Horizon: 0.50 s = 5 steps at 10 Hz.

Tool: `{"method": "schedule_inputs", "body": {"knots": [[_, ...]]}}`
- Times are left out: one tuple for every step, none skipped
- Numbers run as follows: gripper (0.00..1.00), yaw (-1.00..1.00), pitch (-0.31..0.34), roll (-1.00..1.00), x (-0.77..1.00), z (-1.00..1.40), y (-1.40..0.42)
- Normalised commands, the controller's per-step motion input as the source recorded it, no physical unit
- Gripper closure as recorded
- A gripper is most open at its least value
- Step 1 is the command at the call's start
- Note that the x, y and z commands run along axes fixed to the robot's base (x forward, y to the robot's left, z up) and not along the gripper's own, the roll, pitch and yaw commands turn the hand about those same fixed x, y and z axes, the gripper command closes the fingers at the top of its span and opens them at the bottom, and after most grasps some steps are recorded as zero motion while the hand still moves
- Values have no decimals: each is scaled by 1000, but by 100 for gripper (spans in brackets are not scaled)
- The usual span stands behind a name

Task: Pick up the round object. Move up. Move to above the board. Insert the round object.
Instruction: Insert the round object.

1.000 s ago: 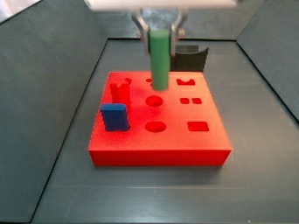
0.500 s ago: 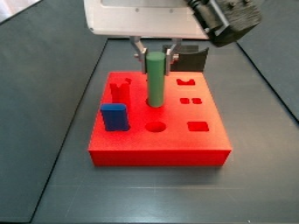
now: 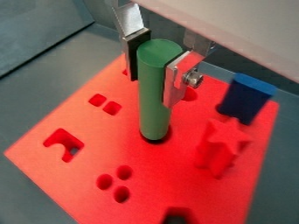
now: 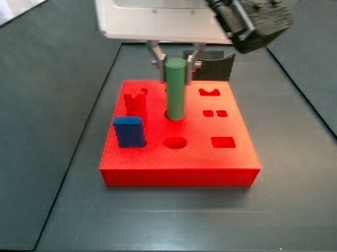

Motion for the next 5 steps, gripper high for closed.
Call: {"method": "schedule_inputs", "body": {"knots": [[100, 0, 11, 53, 134, -437, 0], [100, 0, 16, 94, 0, -431, 11], [100, 0, 0, 109, -80, -403, 20], [100, -37, 0, 86, -229, -357, 37], [100, -60, 0, 77, -234, -294, 74]]}}
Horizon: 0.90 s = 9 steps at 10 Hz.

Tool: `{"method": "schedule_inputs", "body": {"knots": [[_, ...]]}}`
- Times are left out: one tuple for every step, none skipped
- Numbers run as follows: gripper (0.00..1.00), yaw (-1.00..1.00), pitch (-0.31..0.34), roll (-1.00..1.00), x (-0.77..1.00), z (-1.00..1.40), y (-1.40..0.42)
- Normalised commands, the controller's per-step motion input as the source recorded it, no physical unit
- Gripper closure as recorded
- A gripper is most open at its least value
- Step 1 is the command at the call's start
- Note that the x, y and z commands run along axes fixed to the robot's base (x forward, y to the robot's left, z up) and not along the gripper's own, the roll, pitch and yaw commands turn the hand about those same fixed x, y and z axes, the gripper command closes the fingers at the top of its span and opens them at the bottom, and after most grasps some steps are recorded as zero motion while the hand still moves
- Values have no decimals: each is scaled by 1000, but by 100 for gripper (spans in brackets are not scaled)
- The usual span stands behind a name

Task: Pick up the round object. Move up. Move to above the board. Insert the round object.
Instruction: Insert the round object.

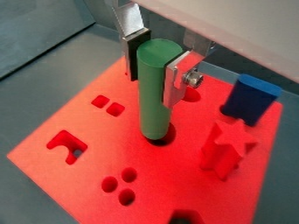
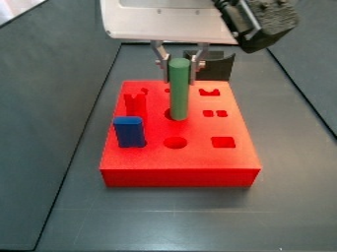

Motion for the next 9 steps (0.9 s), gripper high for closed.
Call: {"method": "schedule_inputs", "body": {"knots": [[100, -57, 0, 66, -194, -263, 86], [100, -40, 0, 67, -123, -283, 49], [100, -43, 0, 63, 0, -409, 0], [100, -37, 0, 30, 177, -571, -31], [100, -49, -16, 13, 271, -671, -54], [100, -43, -31, 0, 306, -629, -11], [100, -111, -69, -39, 77, -294, 0], [100, 0, 0, -21, 0, 0, 23], [100, 0, 0, 0, 0, 0, 0]]}}
